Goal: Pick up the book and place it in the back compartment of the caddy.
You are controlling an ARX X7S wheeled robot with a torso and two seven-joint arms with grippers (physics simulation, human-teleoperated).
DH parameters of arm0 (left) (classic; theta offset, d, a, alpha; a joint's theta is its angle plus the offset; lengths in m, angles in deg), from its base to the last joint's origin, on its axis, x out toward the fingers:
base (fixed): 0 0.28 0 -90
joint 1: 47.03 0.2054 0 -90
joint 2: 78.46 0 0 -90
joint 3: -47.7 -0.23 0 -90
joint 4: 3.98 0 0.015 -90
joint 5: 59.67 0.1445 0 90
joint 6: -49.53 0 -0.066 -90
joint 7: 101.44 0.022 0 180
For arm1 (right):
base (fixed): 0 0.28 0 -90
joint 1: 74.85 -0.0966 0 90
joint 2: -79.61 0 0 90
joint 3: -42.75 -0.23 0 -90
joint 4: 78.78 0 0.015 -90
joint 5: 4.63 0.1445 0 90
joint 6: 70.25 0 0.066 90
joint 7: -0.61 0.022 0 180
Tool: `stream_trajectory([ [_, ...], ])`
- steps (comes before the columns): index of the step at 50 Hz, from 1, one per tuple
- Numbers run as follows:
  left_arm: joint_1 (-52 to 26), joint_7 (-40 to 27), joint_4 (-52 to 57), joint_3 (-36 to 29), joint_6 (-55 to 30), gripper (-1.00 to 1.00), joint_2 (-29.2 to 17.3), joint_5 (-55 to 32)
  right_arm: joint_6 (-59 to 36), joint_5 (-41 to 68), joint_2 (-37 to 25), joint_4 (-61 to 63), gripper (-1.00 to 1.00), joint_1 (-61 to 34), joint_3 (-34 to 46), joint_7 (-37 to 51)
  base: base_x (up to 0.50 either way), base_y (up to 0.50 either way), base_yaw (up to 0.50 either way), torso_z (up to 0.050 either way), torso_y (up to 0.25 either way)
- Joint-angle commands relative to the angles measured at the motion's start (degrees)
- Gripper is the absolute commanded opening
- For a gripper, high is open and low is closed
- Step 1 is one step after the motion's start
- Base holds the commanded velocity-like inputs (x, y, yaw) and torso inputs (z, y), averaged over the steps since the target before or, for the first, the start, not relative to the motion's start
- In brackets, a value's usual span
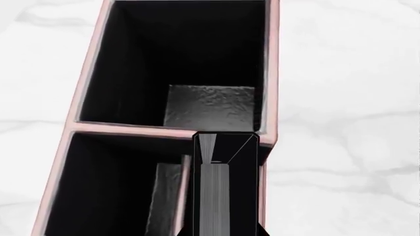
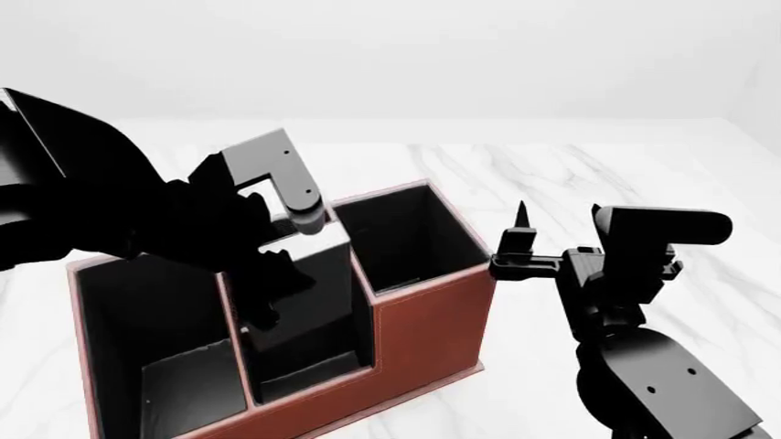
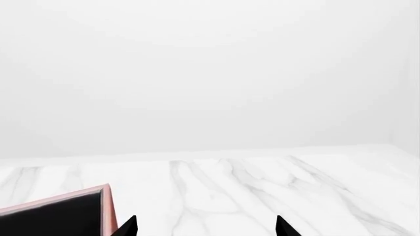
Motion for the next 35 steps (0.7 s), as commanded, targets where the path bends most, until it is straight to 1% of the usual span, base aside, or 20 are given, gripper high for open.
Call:
stream_trajectory([
  [1, 0.9, 0.5, -1.5, 0.2, 1.7, -1.0, 0.5, 1.0, -0.1, 0.3, -0.2, 0.4, 1.0, 0.0, -0.1, 0.3, 0.0, 0.0, 0.0, 0.0, 0.0],
  [35, 5.6, 2.9, -4.8, -1.6, 5.8, -1.0, 1.3, 3.6, 0.7, 0.6, -0.5, 0.0, 1.0, 0.6, 0.0, 0.5, 0.0, 0.0, 0.0, 0.0, 0.001],
])
